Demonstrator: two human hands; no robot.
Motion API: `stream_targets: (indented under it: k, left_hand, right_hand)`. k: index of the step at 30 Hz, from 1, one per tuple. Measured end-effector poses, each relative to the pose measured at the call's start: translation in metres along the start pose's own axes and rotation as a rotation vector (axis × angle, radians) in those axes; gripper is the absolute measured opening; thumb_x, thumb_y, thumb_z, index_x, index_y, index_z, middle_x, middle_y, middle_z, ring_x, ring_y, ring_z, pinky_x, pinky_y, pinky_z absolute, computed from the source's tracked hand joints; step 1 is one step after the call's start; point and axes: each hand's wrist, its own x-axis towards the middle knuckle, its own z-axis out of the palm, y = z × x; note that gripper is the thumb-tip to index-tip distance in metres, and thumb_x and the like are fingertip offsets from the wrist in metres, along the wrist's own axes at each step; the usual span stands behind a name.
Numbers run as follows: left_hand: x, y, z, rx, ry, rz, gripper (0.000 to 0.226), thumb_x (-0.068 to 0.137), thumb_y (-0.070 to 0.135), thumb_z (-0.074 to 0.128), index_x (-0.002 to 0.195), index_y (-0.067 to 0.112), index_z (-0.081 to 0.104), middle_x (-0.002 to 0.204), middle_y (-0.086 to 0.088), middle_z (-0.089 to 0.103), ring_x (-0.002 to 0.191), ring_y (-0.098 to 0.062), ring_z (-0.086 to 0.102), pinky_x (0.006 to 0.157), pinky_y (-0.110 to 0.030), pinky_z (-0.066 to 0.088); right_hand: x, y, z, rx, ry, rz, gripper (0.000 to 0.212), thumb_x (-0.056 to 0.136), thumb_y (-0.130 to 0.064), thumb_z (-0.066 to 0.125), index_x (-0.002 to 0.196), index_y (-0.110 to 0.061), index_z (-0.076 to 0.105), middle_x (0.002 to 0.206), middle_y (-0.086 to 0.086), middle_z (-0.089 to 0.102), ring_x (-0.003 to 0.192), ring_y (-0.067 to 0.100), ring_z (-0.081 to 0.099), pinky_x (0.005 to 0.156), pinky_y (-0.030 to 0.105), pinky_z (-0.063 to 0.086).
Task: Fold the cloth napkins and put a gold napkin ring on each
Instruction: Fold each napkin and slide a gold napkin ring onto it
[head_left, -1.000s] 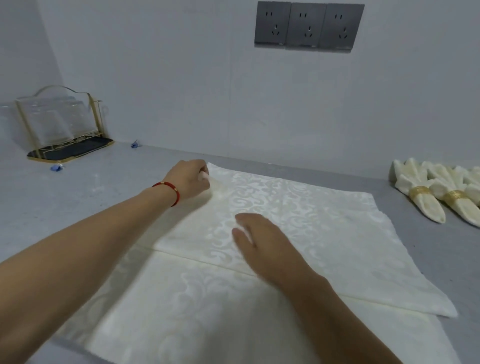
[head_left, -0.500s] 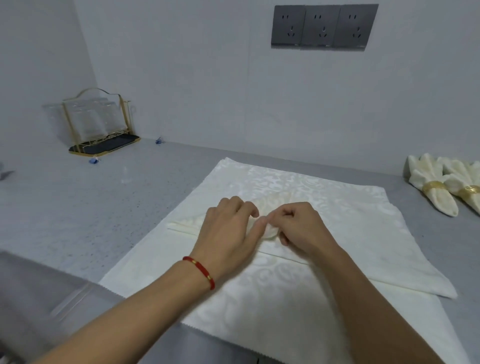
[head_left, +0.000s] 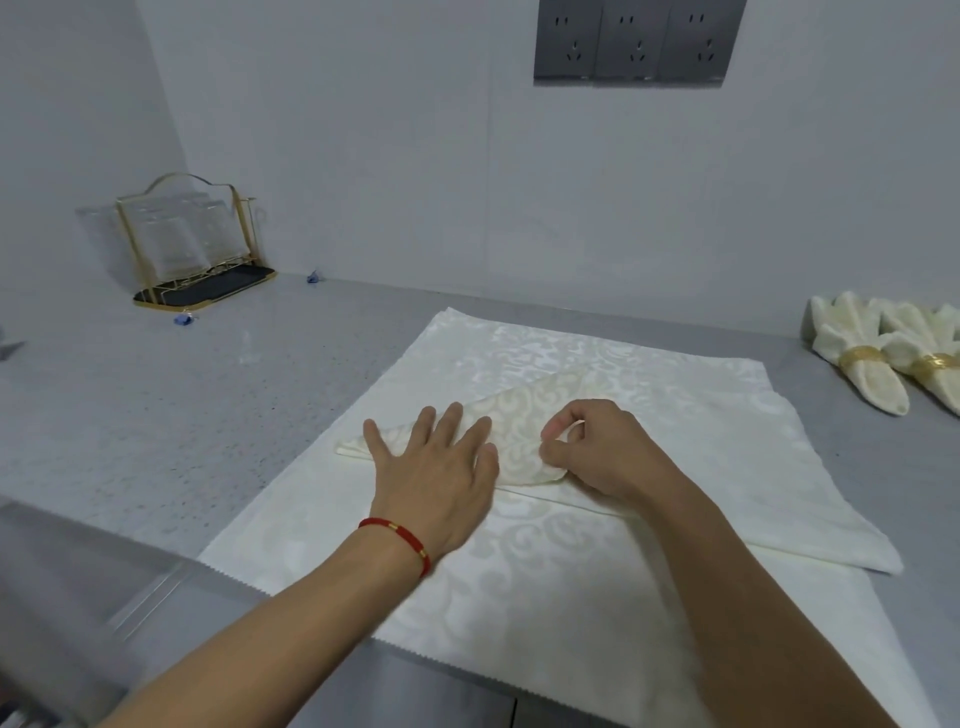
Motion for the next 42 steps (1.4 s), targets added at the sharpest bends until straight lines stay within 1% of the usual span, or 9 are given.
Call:
stream_targets:
  k: [7, 13, 17, 22, 26, 29, 34, 37, 42]
  left_hand:
    - [0.002, -0.001, 0.003, 0.006, -0.031, -0.006, 0.050, 0.101, 0.050, 0.015, 0.150, 0.043, 0.024, 0.163, 0.009, 0.018, 0.152, -0.018, 0.011, 0.107, -0.079, 0.004]
    - [0.002, 0.000, 0.006, 0.030, -0.039, 0.006, 0.048, 0.102, 0.047, 0.015, 0.149, 0.041, 0.021, 0.161, 0.009, 0.018, 0.151, -0.021, 0.012, 0.104, -0.082, 0.009]
    - [0.004, 0.001, 0.004, 0.025, -0.048, 0.009, 0.048, 0.101, 0.047, 0.014, 0.148, 0.040, 0.021, 0.162, 0.008, 0.019, 0.151, -0.022, 0.013, 0.102, -0.083, 0.009]
    - [0.008, 0.006, -0.008, 0.137, -0.123, 0.008, 0.045, 0.099, 0.045, 0.017, 0.141, 0.035, 0.030, 0.150, 0.001, 0.034, 0.142, -0.026, 0.029, 0.103, -0.082, 0.011]
    - [0.040, 0.029, -0.030, 0.226, -0.095, 0.045, 0.037, 0.096, 0.034, 0.036, 0.127, 0.021, 0.051, 0.137, -0.005, 0.047, 0.134, -0.032, 0.038, 0.106, -0.058, 0.030]
    - [0.054, 0.040, -0.012, 0.095, 0.102, 0.172, 0.031, 0.094, 0.019, 0.043, 0.124, 0.015, 0.052, 0.118, -0.004, 0.058, 0.108, -0.027, 0.053, 0.080, -0.035, 0.033]
    - [0.059, 0.027, 0.016, 0.018, 0.185, 0.208, 0.038, 0.093, 0.037, 0.039, 0.128, 0.031, 0.050, 0.107, -0.001, 0.050, 0.096, -0.026, 0.044, 0.077, -0.037, 0.037]
    - [0.060, 0.027, 0.019, -0.007, 0.141, 0.214, 0.047, 0.086, 0.057, 0.028, 0.123, 0.040, 0.050, 0.105, 0.004, 0.041, 0.096, -0.022, 0.037, 0.084, -0.039, 0.035]
    - [0.061, 0.027, 0.023, -0.014, 0.139, 0.223, 0.054, 0.080, 0.068, 0.028, 0.123, 0.041, 0.047, 0.121, 0.011, 0.046, 0.101, -0.020, 0.035, 0.087, -0.039, 0.030]
  right_hand:
    - [-0.002, -0.003, 0.003, -0.277, -0.018, 0.011, 0.023, 0.084, -0.038, 0.073, 0.096, -0.031, 0.055, 0.091, -0.002, 0.062, 0.077, 0.016, 0.062, 0.070, 0.033, 0.049]
    - [0.009, -0.029, -0.005, -0.574, 0.294, -0.189, 0.033, 0.100, -0.041, 0.050, 0.127, -0.022, 0.055, 0.114, 0.000, 0.065, 0.107, 0.026, 0.061, 0.082, 0.037, 0.045]
    - [0.045, -0.016, 0.020, -0.703, -0.118, -0.131, 0.064, 0.108, -0.055, 0.026, 0.162, -0.021, 0.023, 0.171, 0.005, 0.014, 0.158, 0.024, 0.008, 0.126, 0.050, 0.011]
    - [0.051, 0.011, 0.036, -0.684, -0.175, -0.060, 0.071, 0.105, -0.063, 0.011, 0.165, -0.027, -0.005, 0.172, -0.003, -0.014, 0.158, 0.019, -0.016, 0.126, 0.051, -0.010]
    - [0.051, 0.010, 0.035, -0.677, -0.170, -0.068, 0.069, 0.107, -0.059, 0.011, 0.165, -0.025, -0.005, 0.172, -0.003, -0.013, 0.158, 0.018, -0.015, 0.127, 0.051, -0.009]
    - [0.052, 0.012, 0.035, -0.638, -0.170, -0.058, 0.068, 0.109, -0.051, 0.014, 0.165, -0.019, -0.006, 0.173, -0.002, -0.010, 0.158, 0.016, -0.012, 0.127, 0.048, -0.008]
    - [0.062, 0.019, -0.017, -0.082, 0.107, 0.013, 0.052, 0.105, -0.023, 0.045, 0.157, -0.019, 0.038, 0.160, 0.007, 0.042, 0.144, 0.025, 0.042, 0.120, 0.037, 0.032]
    - [0.077, 0.051, -0.077, -0.542, 0.313, 0.172, 0.039, 0.102, -0.019, 0.051, 0.141, -0.019, 0.054, 0.143, 0.010, 0.057, 0.135, 0.032, 0.048, 0.112, 0.041, 0.036]
    - [0.070, 0.111, -0.127, -0.876, 0.171, 0.442, 0.034, 0.103, -0.025, 0.038, 0.134, -0.020, 0.051, 0.134, 0.008, 0.054, 0.130, 0.032, 0.048, 0.115, 0.060, 0.021]
